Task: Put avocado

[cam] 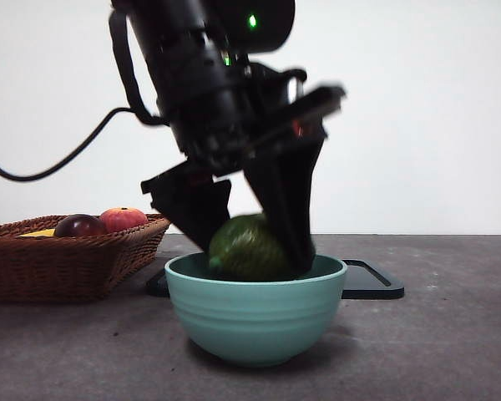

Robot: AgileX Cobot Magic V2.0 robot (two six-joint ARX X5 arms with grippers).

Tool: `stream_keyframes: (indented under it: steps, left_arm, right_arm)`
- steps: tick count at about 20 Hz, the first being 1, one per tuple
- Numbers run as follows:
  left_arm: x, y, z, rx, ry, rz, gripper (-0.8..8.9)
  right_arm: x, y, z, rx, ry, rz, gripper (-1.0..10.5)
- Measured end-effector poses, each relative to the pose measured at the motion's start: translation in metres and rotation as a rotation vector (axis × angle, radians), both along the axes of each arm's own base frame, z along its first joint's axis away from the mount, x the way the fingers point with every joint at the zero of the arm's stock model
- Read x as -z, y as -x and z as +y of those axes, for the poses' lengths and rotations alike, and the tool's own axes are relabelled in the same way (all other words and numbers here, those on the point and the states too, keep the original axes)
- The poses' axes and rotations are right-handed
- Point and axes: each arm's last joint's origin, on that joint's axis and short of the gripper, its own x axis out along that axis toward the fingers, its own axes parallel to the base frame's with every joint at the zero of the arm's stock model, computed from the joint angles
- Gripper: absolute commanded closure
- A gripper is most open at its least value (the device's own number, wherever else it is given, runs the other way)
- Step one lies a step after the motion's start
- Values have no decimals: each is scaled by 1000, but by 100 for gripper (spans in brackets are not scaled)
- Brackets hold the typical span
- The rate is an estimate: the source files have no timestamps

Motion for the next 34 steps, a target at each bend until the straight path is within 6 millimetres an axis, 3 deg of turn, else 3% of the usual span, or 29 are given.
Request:
stream_keyframes:
  steps: [12,15,19,21,24,28,31,34]
  left_arm:
    - [23,-4,-6,-1,-58,34,617]
    - [23,-3,-6,1,-58,35,361]
    - [15,-1,-7,7,-80,48,346]
    - [2,2,-11,22,-62,33,346]
    - [-40,10,-4,27,30,-43,346]
    - [-90,31,22,45,118,-126,336]
    - [-125,50,47,44,180,-210,252]
    - [-151,70,76,7,175,-304,253]
  right_arm:
    - [0,0,0,0,0,0,392]
    - [0,0,0,0,0,0,392]
    - [0,0,0,0,0,0,392]
    - [0,0,0,0,0,0,392]
    - [0,0,0,0,0,0,392]
    - [-2,-1,0,0,-10,-27,392]
    - [-5,-2,1,0,-23,-59,392]
    - [-7,-3,1,0,-30,-78,392]
